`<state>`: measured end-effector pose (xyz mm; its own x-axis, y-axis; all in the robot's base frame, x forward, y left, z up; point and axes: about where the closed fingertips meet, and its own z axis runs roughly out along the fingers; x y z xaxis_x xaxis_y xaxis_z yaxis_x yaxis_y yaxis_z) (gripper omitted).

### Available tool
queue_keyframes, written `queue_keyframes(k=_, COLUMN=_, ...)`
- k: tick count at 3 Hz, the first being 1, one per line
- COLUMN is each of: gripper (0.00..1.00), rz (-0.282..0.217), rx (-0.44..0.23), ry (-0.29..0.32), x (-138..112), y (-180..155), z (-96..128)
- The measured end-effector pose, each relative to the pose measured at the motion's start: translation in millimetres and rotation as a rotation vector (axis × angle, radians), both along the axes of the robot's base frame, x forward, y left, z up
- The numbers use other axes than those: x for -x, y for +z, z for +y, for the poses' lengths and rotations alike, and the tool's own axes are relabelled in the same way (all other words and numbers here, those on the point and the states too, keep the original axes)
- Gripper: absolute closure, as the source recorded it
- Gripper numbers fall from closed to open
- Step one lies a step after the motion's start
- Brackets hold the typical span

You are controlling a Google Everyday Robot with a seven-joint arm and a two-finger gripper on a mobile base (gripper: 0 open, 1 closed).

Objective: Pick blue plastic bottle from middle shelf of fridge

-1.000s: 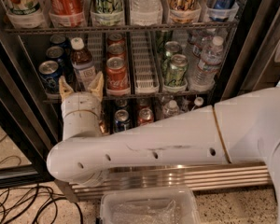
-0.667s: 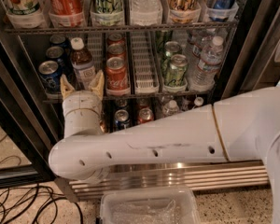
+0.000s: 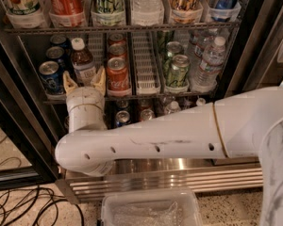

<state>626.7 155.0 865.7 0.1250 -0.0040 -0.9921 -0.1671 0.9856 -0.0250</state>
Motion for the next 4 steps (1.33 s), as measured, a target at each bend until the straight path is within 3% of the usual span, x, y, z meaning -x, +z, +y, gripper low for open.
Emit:
queue_keyframes(k=2, gripper=0.32, rz=-0.018, rx=0.013, ry=0.049, x=-24, y=-1, z=15)
queue_keyframes(k=4, gripper=0.74, rz=-0.024, rx=0.021, ry=0.063, x=-30, y=-2, z=21)
